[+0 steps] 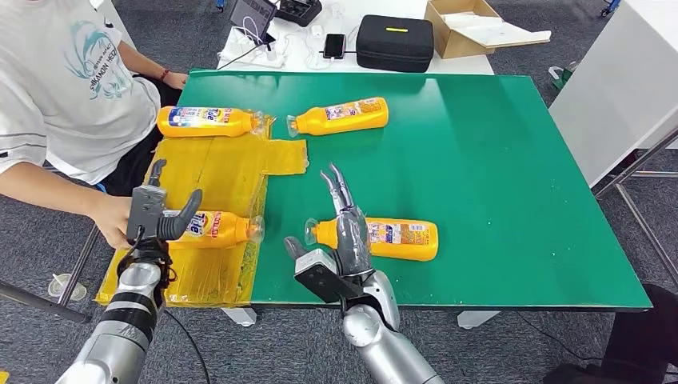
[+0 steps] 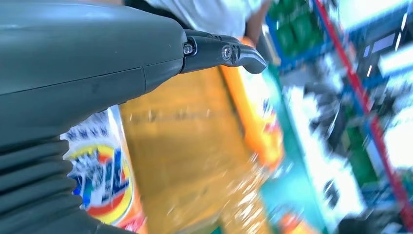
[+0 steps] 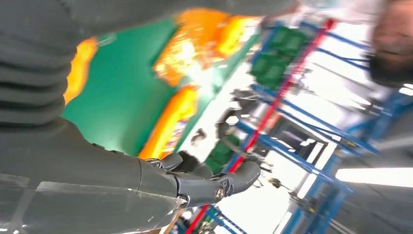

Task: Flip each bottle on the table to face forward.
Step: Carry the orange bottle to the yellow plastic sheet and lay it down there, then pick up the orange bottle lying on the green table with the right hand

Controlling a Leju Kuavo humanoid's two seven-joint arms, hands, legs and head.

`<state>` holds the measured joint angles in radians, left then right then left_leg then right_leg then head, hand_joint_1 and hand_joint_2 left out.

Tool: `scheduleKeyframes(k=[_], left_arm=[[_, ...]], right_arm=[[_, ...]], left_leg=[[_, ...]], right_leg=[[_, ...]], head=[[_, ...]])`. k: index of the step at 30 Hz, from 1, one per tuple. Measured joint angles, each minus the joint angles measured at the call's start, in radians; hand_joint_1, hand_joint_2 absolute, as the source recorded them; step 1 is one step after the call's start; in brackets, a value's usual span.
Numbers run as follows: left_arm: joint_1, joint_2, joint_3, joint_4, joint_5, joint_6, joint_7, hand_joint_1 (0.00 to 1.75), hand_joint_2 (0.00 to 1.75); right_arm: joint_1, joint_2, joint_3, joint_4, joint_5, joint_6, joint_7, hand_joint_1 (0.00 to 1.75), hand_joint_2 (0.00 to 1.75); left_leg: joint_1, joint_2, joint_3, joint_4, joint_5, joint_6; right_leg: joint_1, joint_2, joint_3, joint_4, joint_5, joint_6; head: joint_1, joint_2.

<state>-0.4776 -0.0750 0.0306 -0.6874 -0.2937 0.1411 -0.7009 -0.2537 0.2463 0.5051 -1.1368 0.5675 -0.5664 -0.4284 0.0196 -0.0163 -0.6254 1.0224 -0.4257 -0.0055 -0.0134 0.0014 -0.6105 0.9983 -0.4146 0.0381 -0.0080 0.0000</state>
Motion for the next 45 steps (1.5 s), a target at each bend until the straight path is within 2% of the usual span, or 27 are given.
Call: scheduleKeyframes(k=[6,10,15,18,21,33,39,45], left_arm=[[0.094,-0.028,0.049,-0.190,0.086,0.076,-0.001,0.00,1.75],[0.162,-0.037,0.062,-0.306,0.118,0.130,-0.001,0.00,1.75],[0.214,-0.041,0.076,-0.382,0.122,0.142,-0.001,0.00,1.75],[0.235,-0.044,0.077,-0.395,0.104,0.137,-0.001,0.00,1.75],[0.244,-0.050,0.078,-0.395,0.089,0.131,-0.001,0.00,1.75],[0.243,-0.068,0.077,-0.368,0.073,0.120,-0.001,0.00,1.75],[0.236,-0.073,0.076,-0.352,0.073,0.115,-0.001,0.00,1.75],[0.226,-0.074,0.076,-0.336,0.073,0.111,-0.001,0.00,1.75]], right_arm=[[-0.005,-0.068,-0.034,0.008,0.134,0.070,0.147,0.00,1.75],[-0.009,-0.130,-0.060,0.008,0.204,0.180,0.262,0.00,1.75],[-0.025,-0.191,-0.078,0.010,0.221,0.304,0.326,0.00,1.75],[-0.044,-0.233,-0.079,0.021,0.212,0.393,0.344,0.00,1.75],[-0.064,-0.262,-0.079,0.037,0.210,0.438,0.357,0.00,1.75],[-0.106,-0.310,-0.071,0.092,0.238,0.480,0.406,0.00,1.75],[-0.150,-0.340,-0.053,0.124,0.226,0.560,0.416,0.00,1.75],[-0.187,-0.363,-0.033,0.155,0.219,0.601,0.421,0.00,1.75]], left_leg=[[0.000,0.000,-0.002,0.000,0.000,0.000],[-0.001,-0.001,-0.003,0.000,0.000,0.000],[0.000,-0.001,-0.003,0.000,0.000,0.000],[0.000,-0.001,-0.003,0.000,0.000,0.000],[0.000,-0.001,-0.003,0.000,0.000,0.000],[0.000,-0.001,-0.004,0.000,0.000,0.000],[-0.001,-0.001,-0.003,0.000,0.000,0.000],[-0.001,0.000,-0.003,0.000,0.000,0.000]], right_leg=[[0.000,0.000,-0.002,0.000,0.000,0.000],[0.000,0.000,-0.002,0.000,0.000,0.000],[0.000,0.000,-0.003,0.000,0.000,0.000],[0.000,0.000,-0.003,0.000,0.000,0.000],[0.000,0.000,-0.003,0.000,0.000,0.000],[0.000,0.000,-0.003,0.000,0.000,0.000],[0.000,0.000,-0.003,0.000,0.000,0.000],[0.000,0.000,-0.003,0.000,0.000,0.000]], head=[[0.000,0.000],[0.000,0.000],[0.000,0.000],[0.000,0.000],[0.000,0.000],[0.000,0.000],[0.000,0.000],[0.000,0.000]])
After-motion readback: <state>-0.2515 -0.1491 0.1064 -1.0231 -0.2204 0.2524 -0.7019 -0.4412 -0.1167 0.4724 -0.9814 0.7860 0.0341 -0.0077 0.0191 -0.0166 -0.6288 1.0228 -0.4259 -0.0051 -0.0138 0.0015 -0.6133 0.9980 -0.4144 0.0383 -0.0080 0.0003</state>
